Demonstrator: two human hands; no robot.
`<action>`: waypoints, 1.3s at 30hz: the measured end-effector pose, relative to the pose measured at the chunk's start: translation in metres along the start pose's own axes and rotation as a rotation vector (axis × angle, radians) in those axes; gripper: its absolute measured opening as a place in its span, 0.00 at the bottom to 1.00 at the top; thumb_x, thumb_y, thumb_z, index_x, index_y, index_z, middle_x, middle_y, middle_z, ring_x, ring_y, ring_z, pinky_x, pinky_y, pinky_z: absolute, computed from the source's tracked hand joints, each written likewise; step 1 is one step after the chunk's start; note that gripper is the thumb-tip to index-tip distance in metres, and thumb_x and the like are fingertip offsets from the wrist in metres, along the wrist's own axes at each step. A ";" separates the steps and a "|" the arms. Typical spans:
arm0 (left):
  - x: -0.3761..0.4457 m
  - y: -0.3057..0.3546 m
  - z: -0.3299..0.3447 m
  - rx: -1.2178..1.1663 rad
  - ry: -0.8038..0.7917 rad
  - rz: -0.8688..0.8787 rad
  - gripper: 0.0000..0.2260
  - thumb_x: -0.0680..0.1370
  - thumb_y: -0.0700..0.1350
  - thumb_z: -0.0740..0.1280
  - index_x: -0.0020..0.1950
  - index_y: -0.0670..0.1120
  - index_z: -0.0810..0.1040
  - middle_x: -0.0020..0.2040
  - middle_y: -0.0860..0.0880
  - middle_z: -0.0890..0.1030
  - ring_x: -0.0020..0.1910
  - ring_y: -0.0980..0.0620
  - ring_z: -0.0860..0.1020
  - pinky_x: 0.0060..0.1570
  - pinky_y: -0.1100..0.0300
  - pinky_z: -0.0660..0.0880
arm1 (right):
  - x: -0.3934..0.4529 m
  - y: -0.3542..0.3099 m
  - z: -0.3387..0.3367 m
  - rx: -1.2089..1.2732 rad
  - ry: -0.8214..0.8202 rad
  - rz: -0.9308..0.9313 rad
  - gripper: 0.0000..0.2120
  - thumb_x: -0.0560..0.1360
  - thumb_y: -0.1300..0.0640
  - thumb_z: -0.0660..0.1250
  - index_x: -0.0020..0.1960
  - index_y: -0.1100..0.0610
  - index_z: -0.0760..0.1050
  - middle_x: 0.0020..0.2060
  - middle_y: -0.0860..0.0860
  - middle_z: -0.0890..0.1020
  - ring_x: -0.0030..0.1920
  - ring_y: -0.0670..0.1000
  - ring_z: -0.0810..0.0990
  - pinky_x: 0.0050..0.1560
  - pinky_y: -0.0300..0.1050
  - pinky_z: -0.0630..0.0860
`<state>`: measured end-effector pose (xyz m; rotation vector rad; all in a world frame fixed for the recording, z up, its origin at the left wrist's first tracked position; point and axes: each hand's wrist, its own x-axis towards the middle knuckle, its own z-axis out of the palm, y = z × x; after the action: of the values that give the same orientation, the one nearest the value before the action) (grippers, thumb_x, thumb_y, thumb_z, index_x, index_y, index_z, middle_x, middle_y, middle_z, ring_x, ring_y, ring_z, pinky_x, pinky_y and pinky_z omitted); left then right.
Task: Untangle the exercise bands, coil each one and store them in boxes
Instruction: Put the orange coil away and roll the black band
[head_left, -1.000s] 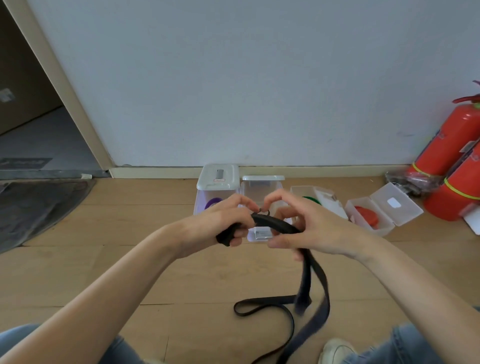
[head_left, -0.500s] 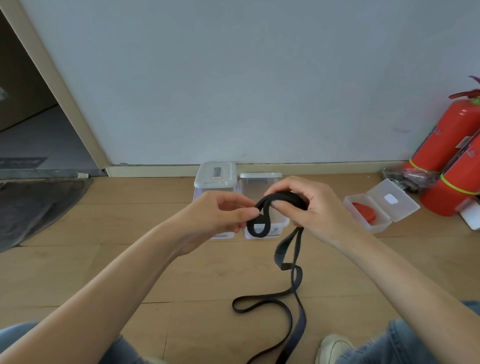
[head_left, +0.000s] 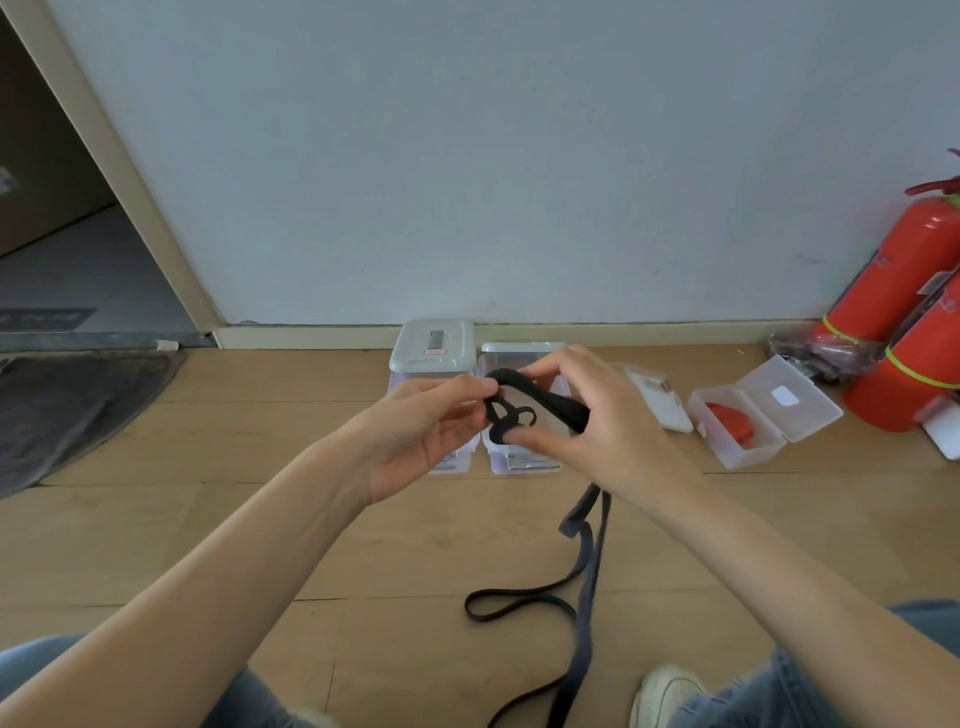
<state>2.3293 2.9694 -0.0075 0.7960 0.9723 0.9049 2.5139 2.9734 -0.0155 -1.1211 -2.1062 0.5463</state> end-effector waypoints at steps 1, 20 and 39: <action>0.000 0.000 0.000 -0.012 -0.014 -0.021 0.11 0.64 0.43 0.72 0.44 0.41 0.83 0.43 0.46 0.84 0.39 0.57 0.79 0.41 0.70 0.77 | 0.000 0.000 0.000 0.010 0.052 -0.007 0.18 0.65 0.49 0.76 0.51 0.53 0.76 0.44 0.44 0.75 0.44 0.36 0.72 0.42 0.27 0.66; -0.009 0.001 -0.005 0.702 -0.178 0.092 0.05 0.71 0.43 0.72 0.43 0.52 0.83 0.38 0.54 0.84 0.38 0.61 0.80 0.39 0.73 0.72 | -0.008 -0.008 -0.011 0.041 -0.161 -0.038 0.09 0.69 0.57 0.73 0.48 0.49 0.80 0.41 0.44 0.79 0.41 0.42 0.78 0.45 0.40 0.76; -0.003 -0.012 0.002 0.751 -0.003 0.196 0.06 0.72 0.37 0.71 0.48 0.43 0.79 0.41 0.48 0.85 0.38 0.51 0.84 0.40 0.65 0.78 | -0.006 -0.007 -0.001 0.130 -0.187 0.170 0.13 0.71 0.62 0.71 0.50 0.46 0.80 0.47 0.48 0.82 0.48 0.42 0.79 0.52 0.39 0.76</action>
<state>2.3340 2.9617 -0.0162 1.5461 1.2636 0.6919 2.5132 2.9645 -0.0131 -1.2213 -2.1077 0.8866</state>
